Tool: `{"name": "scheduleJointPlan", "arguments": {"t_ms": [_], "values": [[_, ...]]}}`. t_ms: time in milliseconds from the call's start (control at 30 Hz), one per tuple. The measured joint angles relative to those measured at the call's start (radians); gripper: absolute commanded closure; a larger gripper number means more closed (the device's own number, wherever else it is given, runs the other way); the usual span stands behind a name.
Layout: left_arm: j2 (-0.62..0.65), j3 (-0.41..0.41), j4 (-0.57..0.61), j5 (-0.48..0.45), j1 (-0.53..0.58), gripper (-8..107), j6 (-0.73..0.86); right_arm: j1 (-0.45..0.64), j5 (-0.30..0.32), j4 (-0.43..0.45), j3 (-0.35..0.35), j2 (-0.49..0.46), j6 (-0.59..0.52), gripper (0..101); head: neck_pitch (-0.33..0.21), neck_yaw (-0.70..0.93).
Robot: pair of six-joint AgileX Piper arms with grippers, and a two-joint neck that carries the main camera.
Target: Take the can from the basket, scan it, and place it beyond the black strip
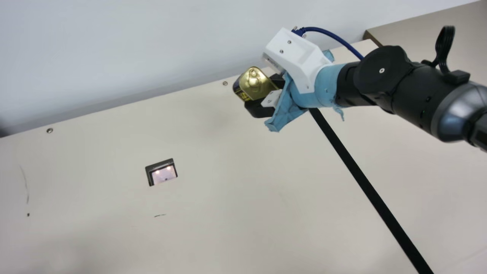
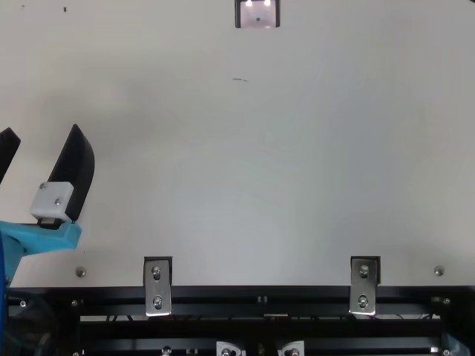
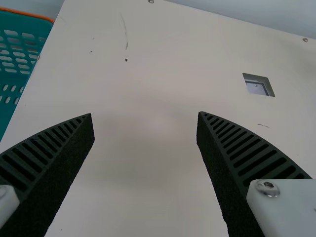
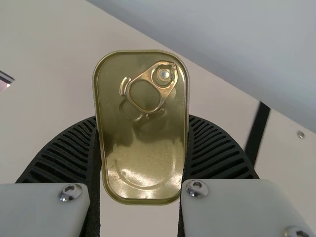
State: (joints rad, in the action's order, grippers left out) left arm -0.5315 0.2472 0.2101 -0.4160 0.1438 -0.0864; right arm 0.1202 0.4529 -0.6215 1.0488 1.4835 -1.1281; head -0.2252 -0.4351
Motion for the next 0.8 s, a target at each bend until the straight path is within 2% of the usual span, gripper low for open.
{"name": "scheduleJointPlan", "arguments": {"t_ms": [200, 333, 567, 800], "values": [[0.0, 0.0, 0.0, 0.0, 0.0, 9, 0.0, 0.055, 0.013, 0.209, 0.0, -0.035, 0.187, 101, 0.0, 0.0], [0.0, 0.0, 0.0, 0.0, 0.0, 9, 0.0, 0.084, 0.054, 0.359, 0.023, -0.045, 0.304, 101, 0.0, 0.0], [0.0, 0.0, 0.0, 0.0, 0.0, 9, 0.0, 0.087, 0.168, 0.604, 0.093, -0.024, 0.456, 101, 0.0, 0.0], [0.0, 0.0, 0.0, 0.0, 0.0, 9, 0.0, 0.086, 0.29, 0.788, 0.162, 0.024, 0.524, 101, 0.0, 0.0]]}}
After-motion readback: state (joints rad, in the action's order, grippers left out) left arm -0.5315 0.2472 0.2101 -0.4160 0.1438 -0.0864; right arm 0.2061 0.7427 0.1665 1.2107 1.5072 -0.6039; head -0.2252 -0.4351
